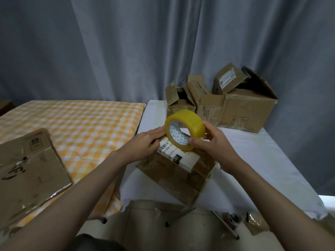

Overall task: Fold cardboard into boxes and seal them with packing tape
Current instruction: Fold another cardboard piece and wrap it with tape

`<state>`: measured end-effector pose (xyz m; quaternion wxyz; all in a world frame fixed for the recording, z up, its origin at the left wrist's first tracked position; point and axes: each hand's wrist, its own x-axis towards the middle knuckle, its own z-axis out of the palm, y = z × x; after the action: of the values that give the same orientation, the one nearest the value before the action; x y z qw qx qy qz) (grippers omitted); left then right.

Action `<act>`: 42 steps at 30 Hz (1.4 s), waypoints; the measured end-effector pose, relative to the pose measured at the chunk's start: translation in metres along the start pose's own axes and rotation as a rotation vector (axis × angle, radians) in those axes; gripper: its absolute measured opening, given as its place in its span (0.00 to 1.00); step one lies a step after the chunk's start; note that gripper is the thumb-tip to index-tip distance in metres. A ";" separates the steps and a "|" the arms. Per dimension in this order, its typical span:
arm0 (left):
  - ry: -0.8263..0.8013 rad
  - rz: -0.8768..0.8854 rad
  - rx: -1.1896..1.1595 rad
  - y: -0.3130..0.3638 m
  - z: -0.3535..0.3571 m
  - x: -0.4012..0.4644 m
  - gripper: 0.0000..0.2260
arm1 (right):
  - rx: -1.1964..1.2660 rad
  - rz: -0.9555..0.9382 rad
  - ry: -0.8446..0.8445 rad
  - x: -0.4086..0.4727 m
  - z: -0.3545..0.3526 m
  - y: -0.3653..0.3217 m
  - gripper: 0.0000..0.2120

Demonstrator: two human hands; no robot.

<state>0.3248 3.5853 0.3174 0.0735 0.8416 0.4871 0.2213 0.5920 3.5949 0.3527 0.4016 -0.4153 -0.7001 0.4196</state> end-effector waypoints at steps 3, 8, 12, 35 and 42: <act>-0.044 0.014 0.061 -0.003 -0.001 -0.002 0.22 | 0.033 -0.004 -0.023 0.003 0.000 -0.001 0.17; -0.114 -0.029 0.126 -0.002 0.007 -0.002 0.22 | -0.087 0.039 -0.050 0.006 0.003 -0.003 0.19; -0.117 -0.090 0.184 -0.003 0.013 -0.006 0.24 | -0.127 0.055 0.004 0.002 0.007 -0.004 0.21; -0.079 -0.016 0.231 0.029 0.014 0.007 0.25 | -0.020 0.114 0.134 -0.066 -0.037 0.018 0.18; -0.047 -0.084 0.082 0.038 0.036 0.002 0.31 | -0.054 0.137 0.179 -0.057 -0.032 0.028 0.16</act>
<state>0.3713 3.5712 0.2992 0.0598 0.8276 0.5289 0.1780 0.6470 3.5588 0.3248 0.4216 -0.5088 -0.6424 0.3883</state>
